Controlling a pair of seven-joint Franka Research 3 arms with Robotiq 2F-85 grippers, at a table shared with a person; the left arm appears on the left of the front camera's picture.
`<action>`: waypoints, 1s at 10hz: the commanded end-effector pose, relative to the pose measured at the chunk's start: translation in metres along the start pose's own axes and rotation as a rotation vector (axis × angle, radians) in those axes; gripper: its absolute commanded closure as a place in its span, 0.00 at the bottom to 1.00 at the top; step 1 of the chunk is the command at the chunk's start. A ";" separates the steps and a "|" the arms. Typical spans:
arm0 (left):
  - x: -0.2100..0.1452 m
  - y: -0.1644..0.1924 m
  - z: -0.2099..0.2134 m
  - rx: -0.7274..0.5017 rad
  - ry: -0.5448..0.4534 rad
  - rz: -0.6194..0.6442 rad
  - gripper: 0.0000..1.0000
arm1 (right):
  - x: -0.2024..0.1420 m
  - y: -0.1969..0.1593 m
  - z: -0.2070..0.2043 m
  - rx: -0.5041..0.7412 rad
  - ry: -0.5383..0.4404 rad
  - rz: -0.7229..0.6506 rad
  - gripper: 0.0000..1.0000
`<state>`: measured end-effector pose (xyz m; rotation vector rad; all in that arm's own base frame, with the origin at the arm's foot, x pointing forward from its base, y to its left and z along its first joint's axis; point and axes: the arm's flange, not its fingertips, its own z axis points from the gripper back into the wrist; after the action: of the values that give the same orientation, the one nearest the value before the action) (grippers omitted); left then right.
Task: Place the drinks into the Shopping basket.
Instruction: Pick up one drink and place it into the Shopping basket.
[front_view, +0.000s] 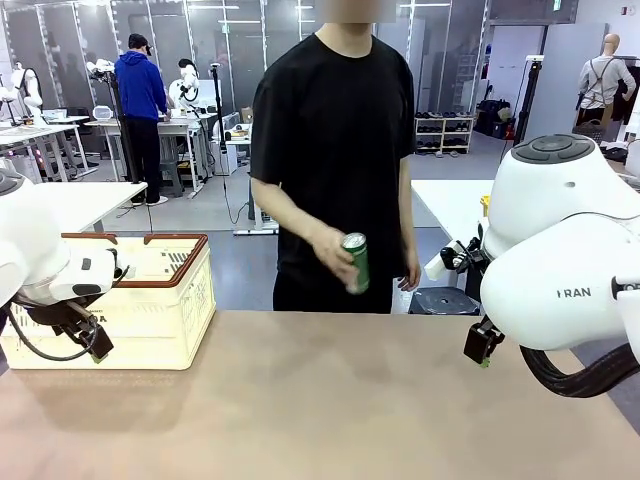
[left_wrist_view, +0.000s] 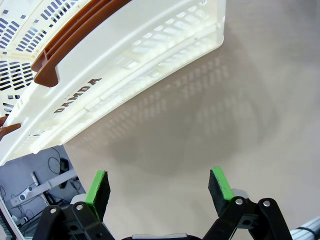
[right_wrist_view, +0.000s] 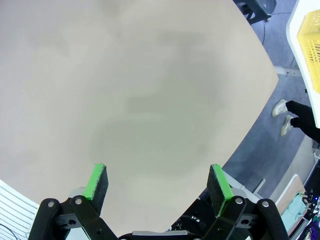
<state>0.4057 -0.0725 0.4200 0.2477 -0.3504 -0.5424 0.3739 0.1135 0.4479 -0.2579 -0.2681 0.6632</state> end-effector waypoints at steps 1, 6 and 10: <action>0.000 0.001 0.000 0.000 0.001 -0.010 0.00 | 0.000 0.000 0.000 0.003 0.001 0.009 0.00; 0.000 0.001 0.000 0.000 0.001 -0.010 0.00 | 0.000 0.000 0.000 0.003 0.001 0.009 0.00; 0.000 0.001 0.000 0.000 0.001 -0.010 0.00 | 0.000 0.000 0.000 0.003 0.001 0.009 0.00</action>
<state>0.4057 -0.0725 0.4200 0.2477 -0.3504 -0.5424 0.3739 0.1135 0.4479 -0.2579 -0.2681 0.6633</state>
